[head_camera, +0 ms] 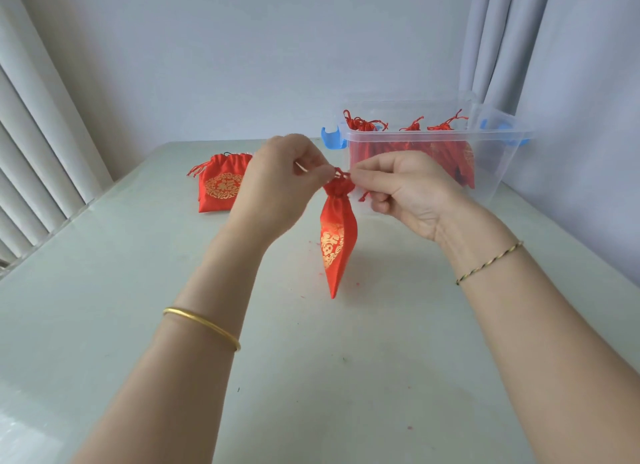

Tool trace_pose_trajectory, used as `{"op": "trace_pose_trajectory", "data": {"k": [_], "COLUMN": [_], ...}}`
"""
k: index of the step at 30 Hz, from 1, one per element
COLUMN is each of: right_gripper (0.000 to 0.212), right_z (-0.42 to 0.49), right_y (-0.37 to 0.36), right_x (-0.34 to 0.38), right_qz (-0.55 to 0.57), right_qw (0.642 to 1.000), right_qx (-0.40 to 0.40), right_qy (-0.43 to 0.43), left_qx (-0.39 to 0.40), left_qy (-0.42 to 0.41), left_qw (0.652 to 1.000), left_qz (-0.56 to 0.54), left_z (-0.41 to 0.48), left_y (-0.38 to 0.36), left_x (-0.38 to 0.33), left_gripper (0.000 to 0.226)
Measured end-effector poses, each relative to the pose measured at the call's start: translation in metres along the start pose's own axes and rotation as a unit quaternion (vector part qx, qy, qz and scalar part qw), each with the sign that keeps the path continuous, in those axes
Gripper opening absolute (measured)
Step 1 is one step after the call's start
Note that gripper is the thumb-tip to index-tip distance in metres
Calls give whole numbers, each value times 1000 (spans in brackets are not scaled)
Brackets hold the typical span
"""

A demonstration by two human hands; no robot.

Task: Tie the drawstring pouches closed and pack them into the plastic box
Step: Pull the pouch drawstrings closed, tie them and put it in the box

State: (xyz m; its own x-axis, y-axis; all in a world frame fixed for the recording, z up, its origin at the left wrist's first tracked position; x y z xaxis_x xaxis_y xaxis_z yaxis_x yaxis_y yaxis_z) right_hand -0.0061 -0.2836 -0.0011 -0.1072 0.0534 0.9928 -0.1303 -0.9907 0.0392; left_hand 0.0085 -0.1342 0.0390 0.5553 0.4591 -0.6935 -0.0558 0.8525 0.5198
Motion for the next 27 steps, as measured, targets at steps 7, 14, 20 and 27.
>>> {"op": "trace_pose_trajectory", "data": {"k": [7,14,20,27], "right_gripper": [18,42,8,17], "right_z": [1,-20,-23,6], "right_y": [22,-3,23,100], "right_x": [5,16,33,130], "right_qz": [-141,-342,-386,-238], "right_qw": [983,940,920,910], "right_qx": [-99,-15,-60,-285], "right_qy": [69,19,23,183], "left_qx": [-13,14,62,-14], "left_qy": [41,63,52,94], "left_qw": [999,989,979,979], "left_qz": [-20,-134,-189,-179], "left_z": [-1,-2,9,49], "left_y": [-3,-11,-30,-20], "left_x": [16,7,-18,-3], "left_gripper": [8,12,10,16]}}
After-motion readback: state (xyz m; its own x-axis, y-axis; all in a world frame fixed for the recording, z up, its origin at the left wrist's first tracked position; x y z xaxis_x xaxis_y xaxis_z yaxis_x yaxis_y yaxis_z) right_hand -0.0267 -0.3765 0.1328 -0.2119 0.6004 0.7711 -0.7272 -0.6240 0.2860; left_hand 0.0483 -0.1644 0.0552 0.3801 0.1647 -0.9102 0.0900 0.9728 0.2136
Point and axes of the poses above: each hand's wrist, its own z-axis towards the middle knuckle, its own y-axis out of the back of the hand, x = y × z, the point moved 9 cm from there along z, towards the middle knuckle, and after that the axes turned 2 degrees about -z, right-handed, at the moved point
